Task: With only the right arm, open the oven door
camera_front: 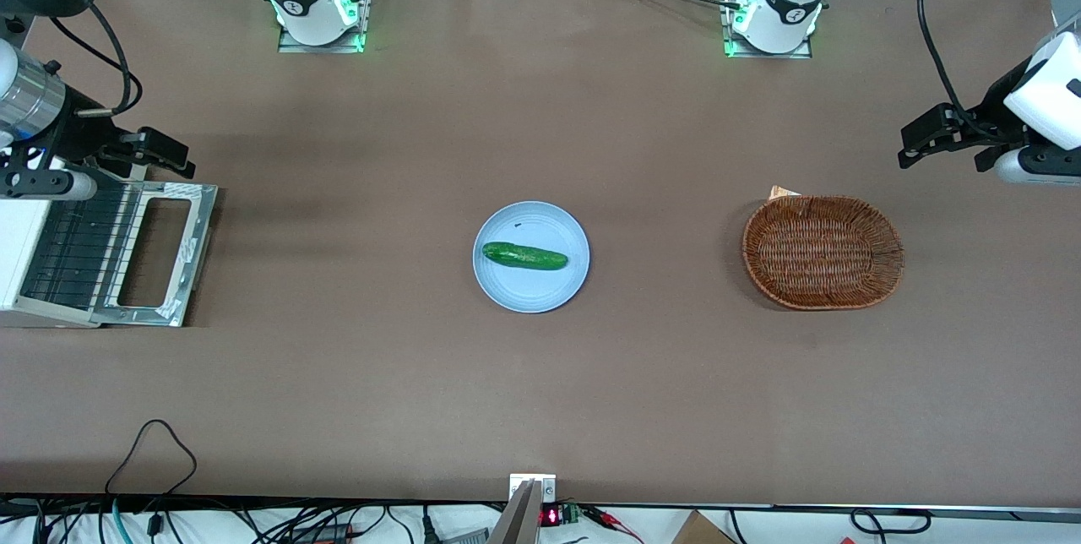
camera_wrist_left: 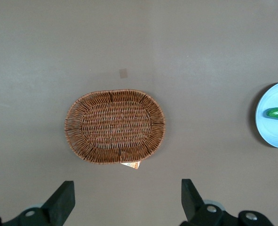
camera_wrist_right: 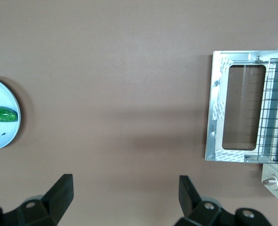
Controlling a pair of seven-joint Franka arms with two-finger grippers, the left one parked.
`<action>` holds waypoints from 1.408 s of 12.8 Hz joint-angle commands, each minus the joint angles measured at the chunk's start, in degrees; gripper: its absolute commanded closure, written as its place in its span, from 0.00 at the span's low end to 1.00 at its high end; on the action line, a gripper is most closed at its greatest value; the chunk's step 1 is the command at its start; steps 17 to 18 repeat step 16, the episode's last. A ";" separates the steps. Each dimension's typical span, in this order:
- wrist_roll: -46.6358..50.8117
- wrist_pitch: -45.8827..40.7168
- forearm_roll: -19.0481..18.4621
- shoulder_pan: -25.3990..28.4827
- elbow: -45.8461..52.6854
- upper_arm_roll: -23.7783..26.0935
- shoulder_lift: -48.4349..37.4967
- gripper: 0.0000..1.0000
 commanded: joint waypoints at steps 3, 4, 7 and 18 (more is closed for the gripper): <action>-0.93 -1.24 -0.10 -2.57 -1.55 3.37 -1.67 0.01; -0.93 -1.15 -0.10 -3.89 -1.63 4.60 -1.67 0.01; -0.93 -0.45 -1.59 -4.08 -4.09 4.88 -3.34 0.01; -0.93 -1.06 -3.44 -6.90 -4.27 8.22 -3.43 0.01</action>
